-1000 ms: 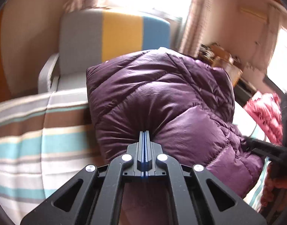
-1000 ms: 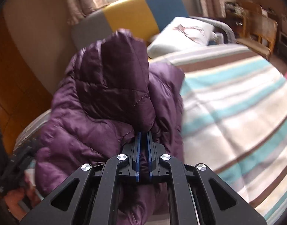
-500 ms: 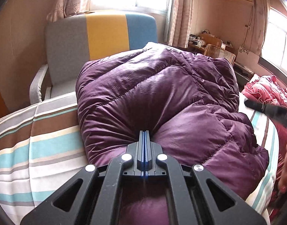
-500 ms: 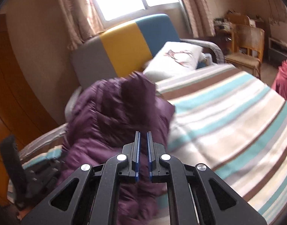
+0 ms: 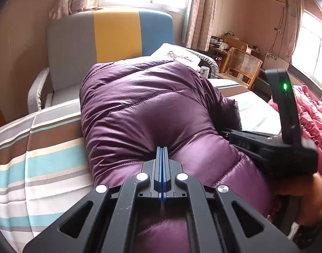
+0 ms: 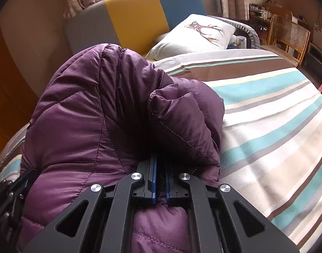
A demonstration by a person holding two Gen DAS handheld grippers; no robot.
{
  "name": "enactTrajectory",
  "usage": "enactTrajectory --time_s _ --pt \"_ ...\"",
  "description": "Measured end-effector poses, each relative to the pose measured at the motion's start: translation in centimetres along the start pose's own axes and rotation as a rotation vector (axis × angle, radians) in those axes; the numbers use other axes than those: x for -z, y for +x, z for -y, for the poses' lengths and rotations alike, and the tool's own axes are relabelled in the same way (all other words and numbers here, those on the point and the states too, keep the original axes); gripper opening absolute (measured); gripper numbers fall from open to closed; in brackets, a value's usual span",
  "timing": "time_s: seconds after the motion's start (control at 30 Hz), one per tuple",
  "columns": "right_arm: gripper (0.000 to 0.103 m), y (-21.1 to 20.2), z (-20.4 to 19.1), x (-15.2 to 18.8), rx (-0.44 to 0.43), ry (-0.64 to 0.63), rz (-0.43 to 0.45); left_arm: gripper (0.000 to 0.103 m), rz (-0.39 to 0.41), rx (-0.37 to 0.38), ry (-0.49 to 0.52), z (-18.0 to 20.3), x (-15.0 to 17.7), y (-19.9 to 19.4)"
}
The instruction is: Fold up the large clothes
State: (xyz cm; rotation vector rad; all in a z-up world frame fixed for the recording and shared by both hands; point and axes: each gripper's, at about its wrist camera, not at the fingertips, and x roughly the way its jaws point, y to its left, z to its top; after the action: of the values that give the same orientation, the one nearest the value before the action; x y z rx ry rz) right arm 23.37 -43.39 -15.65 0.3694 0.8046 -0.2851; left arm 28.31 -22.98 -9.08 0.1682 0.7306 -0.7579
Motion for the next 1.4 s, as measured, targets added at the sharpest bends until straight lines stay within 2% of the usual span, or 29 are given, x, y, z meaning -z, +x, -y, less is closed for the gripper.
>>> enactTrajectory --time_s 0.1,0.23,0.33,0.4,0.47,0.57,0.73,0.9,1.1,1.2,1.33,1.4 --pt "0.004 -0.7 0.8 0.5 -0.035 0.026 0.010 0.005 -0.007 0.033 -0.046 -0.9 -0.9 -0.9" --pt "0.004 -0.9 1.1 0.6 -0.053 0.045 0.016 0.005 0.002 0.030 -0.119 -2.5 -2.5 -0.9" --pt "0.004 -0.9 1.1 0.7 -0.062 0.040 0.017 0.005 -0.021 0.021 -0.115 -3.0 -3.1 0.7" --pt "0.004 -0.8 1.1 0.6 -0.063 0.035 0.008 0.005 -0.066 0.013 -0.116 -3.3 -3.1 2.4" --pt "0.004 -0.3 1.1 0.3 -0.048 0.027 -0.002 0.005 -0.117 0.044 -0.175 -4.2 -2.9 4.2" --pt "0.004 0.4 1.1 0.1 -0.039 0.024 -0.004 0.005 -0.135 0.078 -0.219 -5.3 -2.2 5.6" --pt "0.004 0.0 1.0 0.2 -0.044 0.007 0.006 0.005 -0.114 0.039 -0.148 -4.4 -1.7 5.4" --pt "0.004 -1.8 1.4 0.2 -0.073 0.025 0.005 0.005 -0.079 0.014 -0.138 -3.8 -1.2 3.1" --pt "0.005 -5.3 1.3 1.4 -0.094 0.025 0.030 0.005 -0.058 0.052 -0.154 -4.1 -0.5 0.5" --pt "0.013 -6.6 1.0 2.3 -0.089 0.018 0.038 0.005 -0.050 0.062 -0.141 -3.7 0.2 -0.6" --pt "0.013 -4.5 1.2 2.9 -0.050 0.018 -0.025 0.005 -0.069 0.061 -0.134 -3.5 0.9 0.2" --pt "0.012 -2.9 1.2 2.4 -0.023 0.005 -0.030 0.005 -0.084 0.049 -0.127 -3.3 0.9 1.2"
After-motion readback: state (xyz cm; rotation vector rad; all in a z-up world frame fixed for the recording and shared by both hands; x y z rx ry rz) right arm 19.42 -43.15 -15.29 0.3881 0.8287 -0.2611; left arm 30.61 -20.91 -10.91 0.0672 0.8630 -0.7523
